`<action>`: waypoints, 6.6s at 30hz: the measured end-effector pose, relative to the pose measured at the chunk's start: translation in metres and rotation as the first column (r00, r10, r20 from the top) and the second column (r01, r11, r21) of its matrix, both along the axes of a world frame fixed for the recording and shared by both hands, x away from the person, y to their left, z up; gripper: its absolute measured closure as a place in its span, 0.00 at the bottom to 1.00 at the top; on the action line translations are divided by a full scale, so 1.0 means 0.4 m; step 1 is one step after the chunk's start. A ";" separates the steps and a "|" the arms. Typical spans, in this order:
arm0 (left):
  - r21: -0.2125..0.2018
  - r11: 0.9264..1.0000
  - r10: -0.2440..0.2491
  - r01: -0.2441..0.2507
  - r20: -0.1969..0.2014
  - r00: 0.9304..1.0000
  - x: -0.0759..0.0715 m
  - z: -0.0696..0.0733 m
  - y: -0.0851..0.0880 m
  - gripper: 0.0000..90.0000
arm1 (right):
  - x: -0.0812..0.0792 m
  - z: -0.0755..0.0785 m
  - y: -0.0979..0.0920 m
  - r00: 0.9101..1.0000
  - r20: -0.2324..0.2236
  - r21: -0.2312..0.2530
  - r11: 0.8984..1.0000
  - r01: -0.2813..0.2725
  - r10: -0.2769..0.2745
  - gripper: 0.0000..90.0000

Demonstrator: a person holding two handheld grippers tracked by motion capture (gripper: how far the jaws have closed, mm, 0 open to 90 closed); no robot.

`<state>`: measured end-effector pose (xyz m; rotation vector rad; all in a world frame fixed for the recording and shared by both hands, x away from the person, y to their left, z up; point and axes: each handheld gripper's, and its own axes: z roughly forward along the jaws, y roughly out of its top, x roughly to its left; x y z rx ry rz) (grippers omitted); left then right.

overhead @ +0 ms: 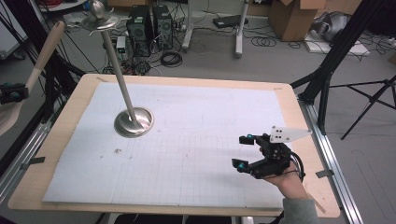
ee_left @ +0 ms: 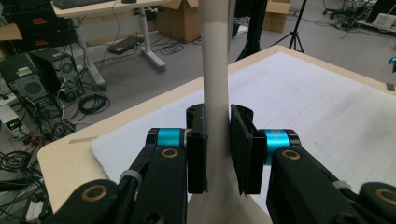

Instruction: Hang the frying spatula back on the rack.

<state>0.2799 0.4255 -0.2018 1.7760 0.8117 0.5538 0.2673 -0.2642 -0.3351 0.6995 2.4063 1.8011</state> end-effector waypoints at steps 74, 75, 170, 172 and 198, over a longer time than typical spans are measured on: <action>-0.020 0.998 -0.067 0.066 -0.058 0.996 0.092 -0.087 -0.129 0.85 | -0.002 -0.004 -0.003 1.000 -0.003 -0.010 1.000 0.002 -0.002 0.12; -0.011 0.998 -0.058 0.058 -0.059 0.997 0.095 -0.089 -0.136 0.85 | -0.002 -0.004 -0.003 1.000 -0.004 -0.010 1.000 0.003 -0.003 0.12; 0.047 0.994 -0.095 0.095 0.009 0.995 0.111 -0.238 -0.306 0.21 | -0.034 0.004 0.007 1.000 0.003 -0.045 0.999 -0.005 0.005 0.12; 0.045 0.994 -0.096 0.096 0.013 0.995 0.104 -0.245 -0.315 0.21 | -0.033 0.005 0.007 1.000 0.004 -0.045 0.999 -0.002 0.002 0.12; 0.017 0.977 -0.213 0.213 0.064 0.975 0.020 -0.317 -0.402 0.20 | -0.019 0.000 0.005 1.000 0.012 -0.032 0.999 0.005 -0.005 0.12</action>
